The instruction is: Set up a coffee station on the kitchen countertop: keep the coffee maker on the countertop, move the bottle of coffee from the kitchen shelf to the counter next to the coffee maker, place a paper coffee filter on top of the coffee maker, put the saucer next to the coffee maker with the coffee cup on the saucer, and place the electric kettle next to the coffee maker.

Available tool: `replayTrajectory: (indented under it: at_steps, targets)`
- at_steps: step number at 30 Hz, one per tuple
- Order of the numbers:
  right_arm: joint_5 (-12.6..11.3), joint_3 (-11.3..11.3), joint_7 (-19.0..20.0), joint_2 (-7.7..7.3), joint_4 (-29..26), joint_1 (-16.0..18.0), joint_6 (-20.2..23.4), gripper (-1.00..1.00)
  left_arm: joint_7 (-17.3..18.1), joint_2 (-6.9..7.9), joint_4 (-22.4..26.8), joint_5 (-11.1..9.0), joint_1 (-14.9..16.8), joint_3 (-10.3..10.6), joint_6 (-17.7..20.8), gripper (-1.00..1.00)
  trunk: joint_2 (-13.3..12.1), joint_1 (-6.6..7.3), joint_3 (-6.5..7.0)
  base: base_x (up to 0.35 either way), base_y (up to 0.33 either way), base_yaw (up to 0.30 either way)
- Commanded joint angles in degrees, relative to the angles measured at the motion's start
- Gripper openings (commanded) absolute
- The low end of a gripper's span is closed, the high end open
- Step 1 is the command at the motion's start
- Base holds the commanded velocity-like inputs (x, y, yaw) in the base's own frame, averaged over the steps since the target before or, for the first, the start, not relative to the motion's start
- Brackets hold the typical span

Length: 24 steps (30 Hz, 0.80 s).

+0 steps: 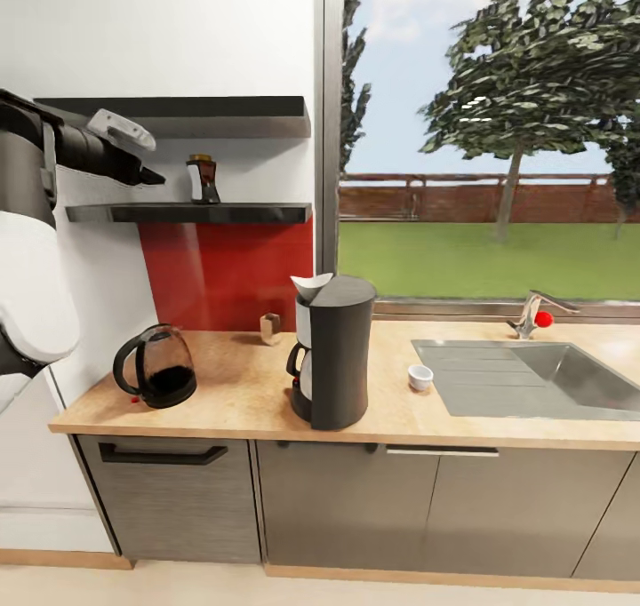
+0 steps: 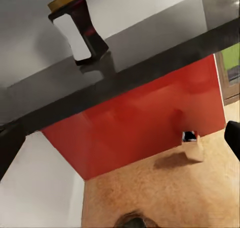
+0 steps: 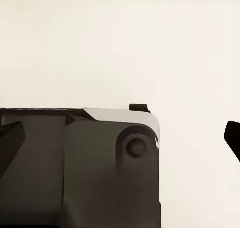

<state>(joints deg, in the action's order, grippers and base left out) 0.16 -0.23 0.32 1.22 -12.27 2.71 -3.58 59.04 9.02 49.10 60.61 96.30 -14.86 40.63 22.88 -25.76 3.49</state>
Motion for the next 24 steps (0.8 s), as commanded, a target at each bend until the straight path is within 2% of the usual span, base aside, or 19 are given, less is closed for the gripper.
replayTrajectory:
  at_steps: [1, 3, 4, 7, 9, 10, 12, 14, 15, 17, 18, 20, 21, 22, 24]
  targets:
    - [0.0, 0.0, 0.0, 0.01, 0.1, 0.0, -0.2, 1.00, -1.9, -1.10, 0.1, 0.4, 0.0, -1.3, 0.4, 1.00, 0.0, -0.02, -0.03, 0.000, 0.000, 0.000]
    - [0.0, 0.0, 0.0, 0.01, 0.1, 0.0, -0.2, 1.00, -5.2, -3.20, 0.0, 0.4, 0.1, -4.7, 0.7, 1.00, 0.0, -0.02, -0.03, 0.000, 0.000, 0.000]
    - [0.0, 0.0, 0.0, 0.01, 0.1, 0.1, -0.2, 1.00, -5.9, -3.75, 0.0, 0.4, 0.1, -5.6, 1.0, 1.00, 0.0, -0.02, -0.03, 0.000, 0.000, 0.000]
    - [0.0, 0.0, 0.0, 0.01, 0.2, 0.0, -0.2, 1.00, -10.5, -6.63, 0.0, 0.4, 0.1, -9.2, 5.0, 1.00, 0.0, -0.02, -0.03, 0.000, 0.000, 0.000]
    - [0.1, 0.0, 0.0, 0.01, 0.2, 0.0, -0.1, 1.00, -14.2, -8.08, 0.1, 0.4, 0.1, -10.1, 7.5, 1.00, 0.0, -0.02, -0.03, 0.000, 0.000, 0.000]
    - [0.1, 0.0, 0.0, -0.01, 0.2, 0.0, -0.1, 1.00, -15.2, -8.45, 0.1, 0.3, 0.1, -10.2, 7.9, 1.00, 0.0, -0.02, -0.03, 0.000, 0.000, 0.000]
    - [0.2, 0.1, 0.0, -0.05, 0.3, 0.0, -0.1, 1.00, -19.2, -9.92, 0.2, 0.1, 0.1, -10.6, 8.8, 1.00, 0.0, -0.02, -0.03, 0.000, 0.000, 0.000]
    - [0.2, 0.2, 0.0, -0.07, 0.4, 0.0, -0.1, 1.00, -23.9, -11.18, 0.3, -1.7, 0.2, -10.8, 9.1, 1.00, 0.0, -0.02, -0.03, 0.000, 0.000, 0.000]
    - [0.2, 0.2, 0.0, -0.07, 0.4, 0.0, -0.1, 1.00, -26.6, -11.65, 0.2, -3.7, 0.2, -10.8, 9.2, 1.00, 0.0, -0.02, -0.03, 0.000, 0.000, 0.000]
    - [0.3, 0.3, -0.1, -0.10, 0.4, 0.0, -0.1, 1.00, -32.0, -12.13, -0.3, -9.7, 0.3, -10.8, 9.2, 1.00, 0.0, -0.02, -0.03, 0.000, 0.000, 0.000]
    - [0.3, 0.2, -0.1, -0.11, 0.4, 0.0, -0.1, 1.00, -33.5, -12.16, -0.5, -11.5, 0.3, -10.8, 9.2, 1.00, 0.0, -0.02, -0.03, 0.000, 0.000, 0.000]
    - [0.3, 0.2, -0.1, -0.15, 0.4, 0.0, 0.0, 1.00, -40.0, -12.05, -1.7, -18.9, 0.3, -10.8, 8.7, 1.00, 0.0, -0.02, -0.03, 0.000, 0.000, 0.000]
    - [0.3, 0.2, -0.1, -0.15, 0.4, 0.0, 0.0, 1.00, -41.7, -12.03, -2.3, -20.8, 0.3, -10.7, 8.4, 1.00, 0.0, -0.02, -0.03, 0.000, 0.000, 0.000]
    - [0.3, 0.3, -0.1, -0.16, 0.5, 0.0, 0.0, 1.00, -46.9, -11.98, -4.3, -25.8, 0.3, -10.4, 6.8, 1.00, 0.0, -0.02, -0.03, 0.000, 0.000, 0.000]
    - [0.3, 0.3, -0.1, -0.17, 0.8, 0.0, 0.0, 1.00, -53.2, -12.02, -7.4, -30.4, 0.6, -10.1, 3.4, 1.00, 0.0, -0.02, -0.03, 0.000, 0.000, 0.000]
